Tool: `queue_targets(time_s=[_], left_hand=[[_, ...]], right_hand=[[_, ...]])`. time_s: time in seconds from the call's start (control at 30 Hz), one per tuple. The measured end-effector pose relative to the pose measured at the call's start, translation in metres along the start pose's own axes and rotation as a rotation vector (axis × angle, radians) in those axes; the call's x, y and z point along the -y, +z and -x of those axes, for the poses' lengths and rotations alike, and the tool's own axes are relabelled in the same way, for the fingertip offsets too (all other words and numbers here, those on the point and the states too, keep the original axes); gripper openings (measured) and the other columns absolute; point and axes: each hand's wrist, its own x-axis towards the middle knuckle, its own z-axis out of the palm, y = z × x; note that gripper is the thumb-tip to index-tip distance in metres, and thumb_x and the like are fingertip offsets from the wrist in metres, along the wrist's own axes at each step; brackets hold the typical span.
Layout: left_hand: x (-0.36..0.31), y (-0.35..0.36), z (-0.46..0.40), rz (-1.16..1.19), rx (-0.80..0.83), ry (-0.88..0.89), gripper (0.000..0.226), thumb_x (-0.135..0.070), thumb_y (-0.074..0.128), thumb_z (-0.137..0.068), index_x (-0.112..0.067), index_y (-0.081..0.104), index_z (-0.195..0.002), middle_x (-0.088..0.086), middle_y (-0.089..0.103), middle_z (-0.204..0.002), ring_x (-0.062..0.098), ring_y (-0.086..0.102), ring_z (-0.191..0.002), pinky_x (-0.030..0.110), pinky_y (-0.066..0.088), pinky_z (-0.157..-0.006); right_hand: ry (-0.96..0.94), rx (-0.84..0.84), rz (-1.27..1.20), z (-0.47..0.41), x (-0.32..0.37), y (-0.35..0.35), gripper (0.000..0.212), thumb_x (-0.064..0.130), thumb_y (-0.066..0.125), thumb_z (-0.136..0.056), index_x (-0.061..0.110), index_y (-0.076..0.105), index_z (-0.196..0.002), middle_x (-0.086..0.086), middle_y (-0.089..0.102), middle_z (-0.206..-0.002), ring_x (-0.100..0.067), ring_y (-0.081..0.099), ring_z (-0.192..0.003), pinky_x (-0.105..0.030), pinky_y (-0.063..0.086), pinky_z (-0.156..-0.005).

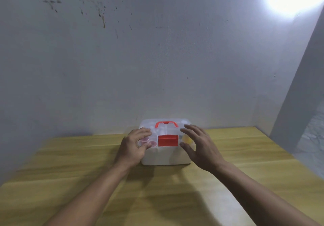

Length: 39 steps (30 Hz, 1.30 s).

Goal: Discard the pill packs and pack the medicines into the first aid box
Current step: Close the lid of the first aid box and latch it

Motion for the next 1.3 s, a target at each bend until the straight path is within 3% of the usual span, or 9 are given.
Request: queue_targets(time_s=[0.13, 0.23, 0.33, 0.43, 0.53, 0.7, 0.87, 1.07, 1.3], left_hand=[[0.003, -0.001, -0.002, -0.039, 0.014, 0.018, 0.037, -0.009, 0.081, -0.072, -0.008, 0.072, -0.107, 0.001, 0.063, -0.125, 0.003, 0.051, -0.12, 0.012, 0.042, -0.1], [0.003, -0.003, -0.002, -0.017, 0.073, -0.03, 0.036, -0.013, 0.079, -0.075, -0.012, 0.07, -0.11, -0.008, 0.056, -0.131, 0.003, 0.036, -0.135, 0.021, 0.03, -0.109], [0.002, -0.004, -0.005, -0.038, 0.104, -0.049, 0.034, -0.011, 0.077, -0.078, -0.011, 0.068, -0.111, -0.004, 0.059, -0.131, 0.006, 0.039, -0.135, 0.026, 0.033, -0.111], [-0.002, -0.005, -0.007, -0.139, 0.124, -0.016, 0.034, -0.017, 0.075, -0.079, -0.016, 0.067, -0.112, -0.001, 0.058, -0.135, 0.011, 0.041, -0.136, 0.021, 0.032, -0.107], [-0.002, -0.004, -0.008, -0.209, 0.148, 0.008, 0.046, -0.023, 0.073, -0.082, -0.018, 0.062, -0.126, -0.002, 0.055, -0.136, 0.008, 0.041, -0.133, 0.016, 0.031, -0.102], [-0.001, 0.0, -0.004, -0.213, 0.117, 0.013, 0.066, -0.04, 0.08, -0.071, -0.019, 0.06, -0.129, -0.004, 0.055, -0.131, 0.006, 0.043, -0.129, 0.029, 0.043, -0.106], [-0.003, 0.01, 0.003, -0.298, 0.046, 0.038, 0.09, -0.046, 0.089, -0.049, -0.017, 0.06, -0.13, -0.002, 0.056, -0.131, 0.013, 0.043, -0.132, 0.034, 0.046, -0.104], [-0.003, 0.017, 0.005, -0.373, -0.008, 0.075, 0.086, -0.044, 0.089, -0.051, -0.013, 0.062, -0.126, 0.003, 0.06, -0.129, 0.019, 0.047, -0.13, 0.036, 0.048, -0.101], [-0.002, 0.019, 0.006, -0.383, -0.025, 0.089, 0.084, -0.044, 0.088, -0.054, -0.011, 0.062, -0.126, 0.006, 0.06, -0.13, 0.022, 0.048, -0.13, 0.036, 0.049, -0.099]], right_hand=[[-0.014, 0.062, -0.018, -0.006, 0.008, 0.009, 0.042, 0.028, 0.066, -0.087, 0.023, 0.059, -0.129, 0.001, 0.059, -0.135, -0.019, 0.045, -0.132, -0.039, 0.038, -0.107], [-0.012, 0.009, -0.052, -0.005, 0.01, 0.012, 0.034, 0.015, 0.07, -0.084, 0.023, 0.067, -0.117, 0.0, 0.064, -0.128, -0.022, 0.051, -0.128, -0.043, 0.04, -0.104], [-0.023, -0.015, -0.089, -0.002, 0.012, 0.013, 0.028, 0.01, 0.071, -0.083, 0.022, 0.071, -0.108, -0.002, 0.066, -0.126, -0.023, 0.052, -0.128, -0.043, 0.038, -0.105], [-0.043, 0.038, -0.108, 0.004, 0.012, 0.01, 0.027, 0.023, 0.068, -0.078, 0.027, 0.073, -0.104, -0.002, 0.058, -0.136, -0.02, 0.042, -0.136, -0.045, 0.027, -0.112], [-0.032, 0.118, -0.128, 0.007, 0.014, 0.007, 0.047, 0.04, 0.057, -0.073, 0.028, 0.066, -0.117, 0.001, 0.043, -0.148, -0.016, 0.027, -0.144, -0.045, 0.015, -0.117], [0.022, 0.08, 0.016, -0.003, 0.013, 0.014, 0.068, 0.065, 0.05, -0.08, 0.024, 0.052, -0.134, -0.001, 0.039, -0.152, -0.021, 0.027, -0.145, -0.046, 0.026, -0.115], [-0.013, 0.151, 0.087, -0.006, 0.004, 0.015, 0.072, 0.041, 0.076, -0.076, 0.018, 0.049, -0.138, -0.007, 0.04, -0.151, -0.03, 0.029, -0.143, -0.052, 0.037, -0.109], [-0.023, 0.168, 0.096, -0.009, 0.0, 0.013, 0.073, 0.043, 0.074, -0.079, 0.022, 0.044, -0.142, -0.001, 0.037, -0.152, -0.022, 0.023, -0.146, -0.039, 0.028, -0.115], [-0.073, 0.129, 0.134, -0.009, -0.005, 0.015, 0.072, 0.045, 0.075, -0.078, 0.02, 0.049, -0.14, -0.004, 0.044, -0.148, -0.025, 0.032, -0.142, -0.042, 0.035, -0.111]])
